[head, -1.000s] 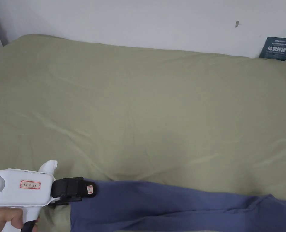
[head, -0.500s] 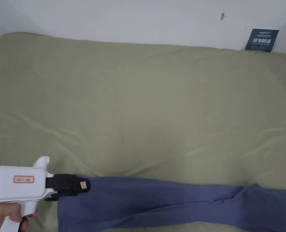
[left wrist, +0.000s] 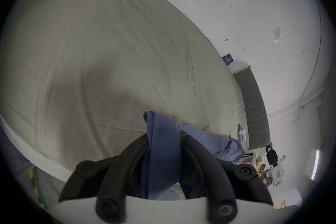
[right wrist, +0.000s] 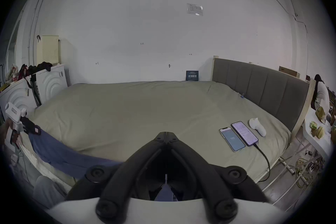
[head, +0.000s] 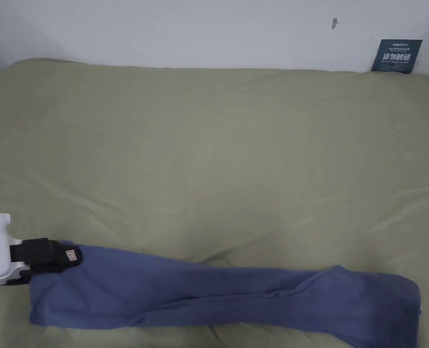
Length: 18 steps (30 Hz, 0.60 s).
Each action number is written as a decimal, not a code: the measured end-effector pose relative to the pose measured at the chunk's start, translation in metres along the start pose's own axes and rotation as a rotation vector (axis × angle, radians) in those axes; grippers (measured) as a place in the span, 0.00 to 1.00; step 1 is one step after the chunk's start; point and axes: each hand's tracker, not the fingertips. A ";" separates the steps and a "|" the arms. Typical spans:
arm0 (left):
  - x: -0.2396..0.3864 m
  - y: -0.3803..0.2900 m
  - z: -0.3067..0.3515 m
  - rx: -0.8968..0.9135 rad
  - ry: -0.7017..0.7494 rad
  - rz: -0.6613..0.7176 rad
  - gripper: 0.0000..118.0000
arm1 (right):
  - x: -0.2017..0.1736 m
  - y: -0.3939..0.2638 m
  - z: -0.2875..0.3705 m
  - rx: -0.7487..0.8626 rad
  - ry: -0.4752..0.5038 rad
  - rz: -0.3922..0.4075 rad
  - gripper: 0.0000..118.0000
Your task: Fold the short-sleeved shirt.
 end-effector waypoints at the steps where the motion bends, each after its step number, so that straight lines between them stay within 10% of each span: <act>1: 0.011 -0.001 0.000 -0.002 0.026 -0.022 0.17 | 0.000 -0.001 0.000 -0.003 0.003 -0.007 0.02; 18: 0.243 -0.070 -0.120 -0.196 0.204 -0.430 0.17 | 0.028 -0.010 0.006 -0.017 0.032 -0.082 0.02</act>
